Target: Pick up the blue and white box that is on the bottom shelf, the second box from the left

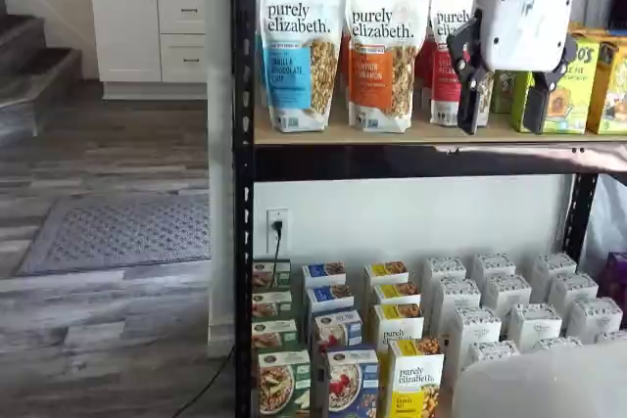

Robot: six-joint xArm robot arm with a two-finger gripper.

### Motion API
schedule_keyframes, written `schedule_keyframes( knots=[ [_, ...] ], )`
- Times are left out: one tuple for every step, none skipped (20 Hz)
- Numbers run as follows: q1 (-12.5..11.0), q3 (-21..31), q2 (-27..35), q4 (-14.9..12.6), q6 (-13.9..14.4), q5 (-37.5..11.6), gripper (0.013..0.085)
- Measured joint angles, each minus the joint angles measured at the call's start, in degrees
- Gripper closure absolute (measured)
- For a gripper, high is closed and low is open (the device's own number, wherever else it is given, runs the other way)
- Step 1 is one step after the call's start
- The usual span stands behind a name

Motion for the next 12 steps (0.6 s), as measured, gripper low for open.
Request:
schedule_keyframes(
  knots=[
    [-0.27, -0.06, 0.07, 0.32, -0.13, 0.14, 0.013],
    [-0.78, -0.16, 0.2, 0.85, -0.37, 0.36, 0.013],
    [-0.96, -0.16, 0.21, 1.04, -0.48, 0.4, 0.013],
    [-1.13, -0.15, 0.21, 1.21, -0.59, 0.42, 0.013],
    [-1.32, -0.1, 0.19, 1.37, -0.71, 0.41, 0.013],
    [-1.35, -0.04, 0.15, 1.39, -0.74, 0.37, 0.013],
    [-1.29, 0.04, 0.09, 1.33, -0.72, 0.28, 0.013],
    [-1.11, 0.14, 0.04, 1.15, -0.63, 0.18, 0.013],
    [-0.82, 0.26, -0.04, 0.86, -0.49, 0.04, 0.013],
    [-0.64, 0.46, -0.17, 0.68, -0.39, -0.23, 0.013],
    [-0.56, 0.71, -0.34, 0.62, -0.34, -0.59, 0.013],
    [-0.6, 0.97, -0.45, 0.72, -0.34, -0.92, 0.013]
  ],
)
